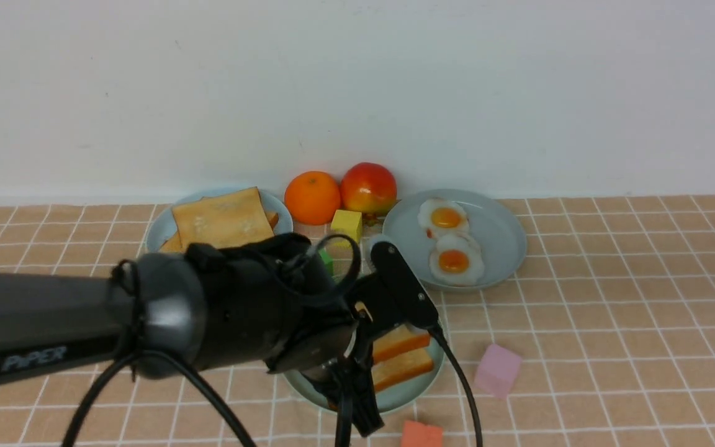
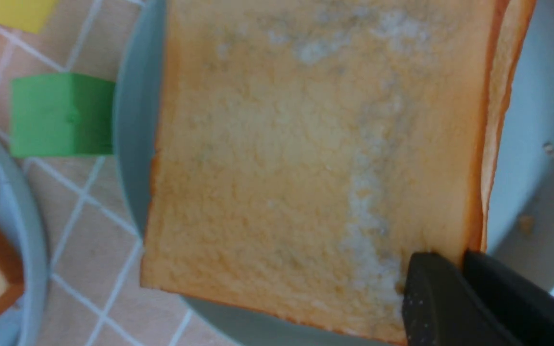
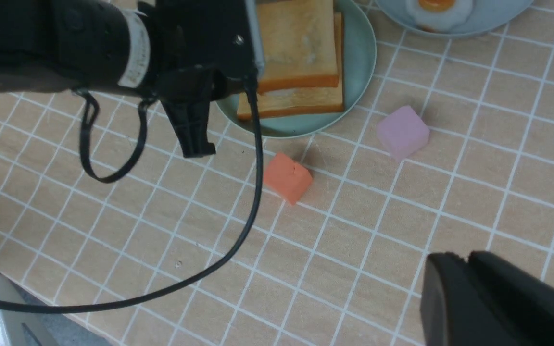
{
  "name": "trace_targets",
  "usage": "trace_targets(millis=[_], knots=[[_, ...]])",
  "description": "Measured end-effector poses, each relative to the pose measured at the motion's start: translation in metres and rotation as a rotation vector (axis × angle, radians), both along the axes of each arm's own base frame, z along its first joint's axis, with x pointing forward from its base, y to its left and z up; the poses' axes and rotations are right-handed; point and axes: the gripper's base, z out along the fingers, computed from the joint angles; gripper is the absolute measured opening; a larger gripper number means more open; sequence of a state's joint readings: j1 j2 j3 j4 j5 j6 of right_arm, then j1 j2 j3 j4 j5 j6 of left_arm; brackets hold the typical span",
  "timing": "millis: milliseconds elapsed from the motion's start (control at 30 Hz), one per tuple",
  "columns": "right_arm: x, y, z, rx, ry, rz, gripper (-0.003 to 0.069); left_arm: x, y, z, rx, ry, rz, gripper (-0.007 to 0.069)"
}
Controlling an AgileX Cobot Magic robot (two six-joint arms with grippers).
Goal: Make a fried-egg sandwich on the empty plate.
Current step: Use the left arm to place a slice of bread on the fried egg in the middle
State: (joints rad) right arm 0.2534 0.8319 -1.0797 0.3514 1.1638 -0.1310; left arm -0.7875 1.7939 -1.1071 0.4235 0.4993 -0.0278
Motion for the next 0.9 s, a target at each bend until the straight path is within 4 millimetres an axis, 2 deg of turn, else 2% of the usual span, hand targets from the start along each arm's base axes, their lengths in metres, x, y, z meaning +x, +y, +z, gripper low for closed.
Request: trace_targets(millis=[367, 633, 900], knots=[[0.001, 0.0, 0.001, 0.007, -0.018, -0.006, 0.0076, 0.0, -0.003, -0.004, -0.003, 0.008, -0.004, 0.0024], [0.002, 0.0, 0.002, 0.01, -0.025, -0.009, 0.0082, -0.014, -0.013, 0.009, -0.029, -0.016, -0.051, 0.0024], [0.002, 0.0, 0.002, 0.011, -0.028, -0.01, 0.0085, -0.014, -0.013, 0.006, -0.017, -0.008, -0.048, 0.0024]])
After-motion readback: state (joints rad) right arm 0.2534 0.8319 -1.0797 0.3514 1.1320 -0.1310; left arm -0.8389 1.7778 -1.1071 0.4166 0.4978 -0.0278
